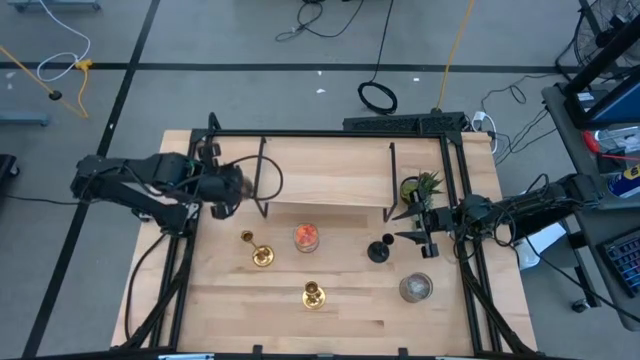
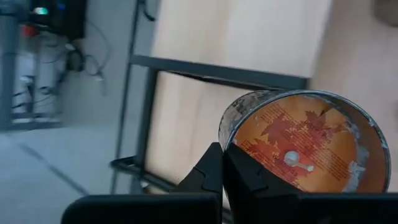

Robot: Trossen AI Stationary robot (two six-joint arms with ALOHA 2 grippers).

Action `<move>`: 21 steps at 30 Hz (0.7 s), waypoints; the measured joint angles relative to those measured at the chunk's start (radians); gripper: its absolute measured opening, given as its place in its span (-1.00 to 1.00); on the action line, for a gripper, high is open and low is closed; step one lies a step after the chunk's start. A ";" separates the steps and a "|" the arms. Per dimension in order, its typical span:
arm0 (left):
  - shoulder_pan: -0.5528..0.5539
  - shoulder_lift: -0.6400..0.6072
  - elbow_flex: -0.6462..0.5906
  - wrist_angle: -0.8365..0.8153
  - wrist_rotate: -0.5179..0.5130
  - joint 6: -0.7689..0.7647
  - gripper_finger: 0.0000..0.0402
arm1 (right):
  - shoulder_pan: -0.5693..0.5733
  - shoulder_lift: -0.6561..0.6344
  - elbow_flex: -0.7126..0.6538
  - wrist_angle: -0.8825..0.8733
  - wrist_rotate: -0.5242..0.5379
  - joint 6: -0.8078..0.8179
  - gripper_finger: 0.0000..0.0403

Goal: Pick & Place candle stick holders
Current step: Put the bottom orange scented candle on the shelf

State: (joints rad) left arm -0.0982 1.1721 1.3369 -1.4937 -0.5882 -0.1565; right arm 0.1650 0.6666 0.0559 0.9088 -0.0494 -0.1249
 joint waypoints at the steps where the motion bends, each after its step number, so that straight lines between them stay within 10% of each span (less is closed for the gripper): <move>1: 0.006 0.000 0.000 0.000 -0.023 0.006 -0.99 | 0.000 0.000 0.000 0.000 0.000 0.000 -0.16; 14: 0.062 -0.001 0.000 0.126 -0.285 0.177 -0.99 | 0.000 0.000 0.000 0.000 0.000 0.000 -0.16; 21: 0.118 0.000 0.000 0.494 -0.099 0.514 -0.99 | 0.000 0.000 0.000 -0.001 0.000 0.000 -0.16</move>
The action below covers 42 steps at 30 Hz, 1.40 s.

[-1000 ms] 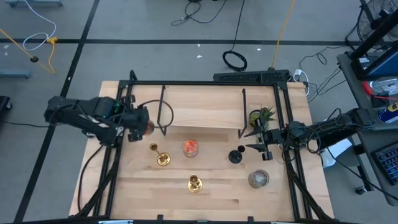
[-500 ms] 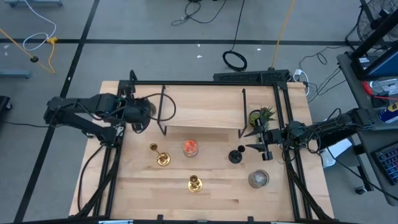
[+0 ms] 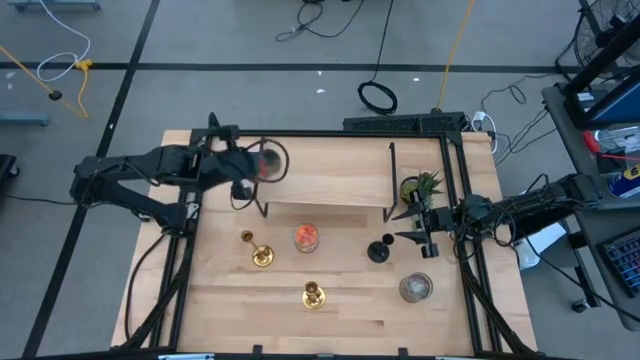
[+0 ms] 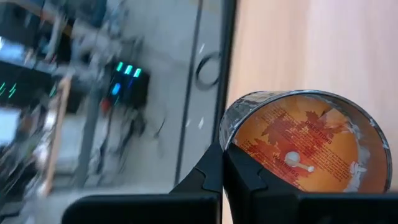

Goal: Pick & Place candle stick holders
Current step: Put the bottom orange scented candle on the shelf

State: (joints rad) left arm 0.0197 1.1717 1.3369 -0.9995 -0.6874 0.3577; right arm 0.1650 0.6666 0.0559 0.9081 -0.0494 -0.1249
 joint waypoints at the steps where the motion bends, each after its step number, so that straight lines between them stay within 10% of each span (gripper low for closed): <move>1: 0.013 0.000 0.000 0.035 0.030 0.018 -0.99 | 0.000 0.000 0.000 0.000 0.000 0.000 -0.16; 17: 0.344 0.115 0.113 0.077 0.395 -0.296 -0.98 | 0.000 0.005 0.000 0.000 0.000 0.000 -0.16; 42: 0.580 0.261 0.113 -0.061 0.540 -0.517 -0.75 | 0.000 0.010 0.000 0.008 0.001 0.000 -0.16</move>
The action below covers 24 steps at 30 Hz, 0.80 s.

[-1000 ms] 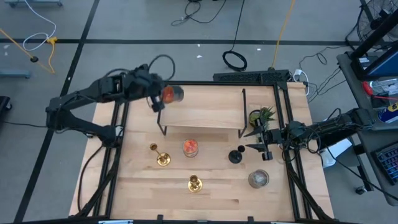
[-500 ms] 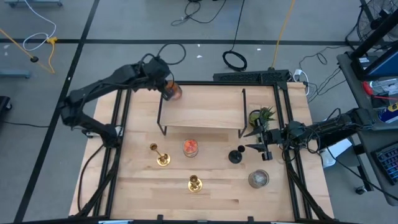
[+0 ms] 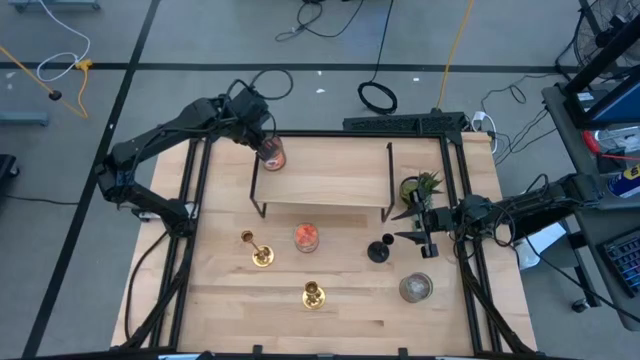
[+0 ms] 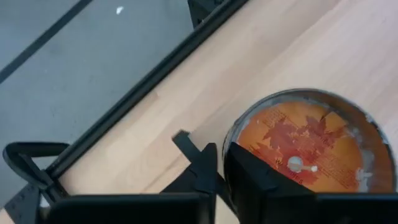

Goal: Pick & Place candle stick holders
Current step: Put the bottom orange scented candle on the shelf, then put the orange scented candle on the shelf

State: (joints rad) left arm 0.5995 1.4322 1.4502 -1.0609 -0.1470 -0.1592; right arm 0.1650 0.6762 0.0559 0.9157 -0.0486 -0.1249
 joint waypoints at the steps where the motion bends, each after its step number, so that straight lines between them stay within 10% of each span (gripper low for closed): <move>1: 0.000 0.000 0.000 0.011 -0.002 0.004 -0.71 | 0.000 0.000 0.000 0.000 0.000 0.000 -0.16; 24: -0.111 -0.197 -0.002 0.232 -0.043 0.241 -0.42 | 0.001 0.099 0.079 0.007 -0.008 0.065 -0.16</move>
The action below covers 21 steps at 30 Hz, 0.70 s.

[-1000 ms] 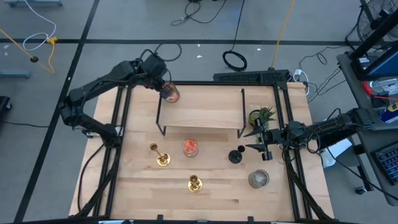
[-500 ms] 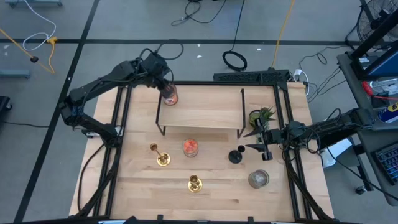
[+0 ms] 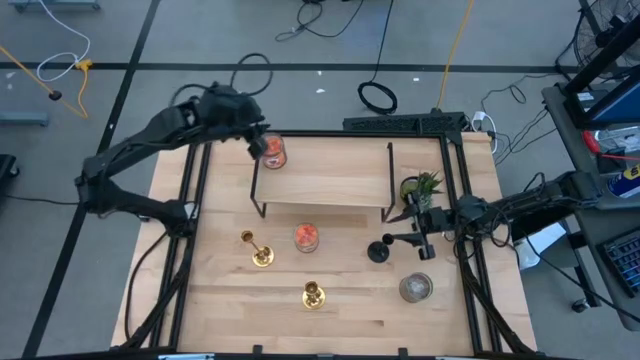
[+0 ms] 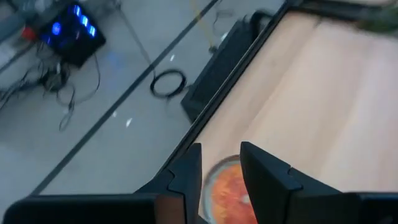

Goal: Pick & Place candle stick holders
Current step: Put the orange scented candle on the shelf

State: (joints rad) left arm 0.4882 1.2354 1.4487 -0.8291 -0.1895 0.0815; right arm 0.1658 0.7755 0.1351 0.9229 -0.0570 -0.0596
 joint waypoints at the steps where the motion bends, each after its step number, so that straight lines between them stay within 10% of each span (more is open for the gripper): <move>1: -0.017 -0.020 0.000 0.000 0.008 0.001 -0.42 | 0.000 0.024 0.022 0.006 -0.002 -0.004 -0.16; 21: -0.403 -0.170 0.000 -0.096 0.032 -0.023 -0.42 | 0.013 0.549 0.652 -0.532 -0.105 -0.042 -0.16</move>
State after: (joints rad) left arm 0.0848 1.0655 1.4487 -0.9253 -0.1571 0.0590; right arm 0.1787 1.3246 0.7867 0.3910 -0.1616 -0.1020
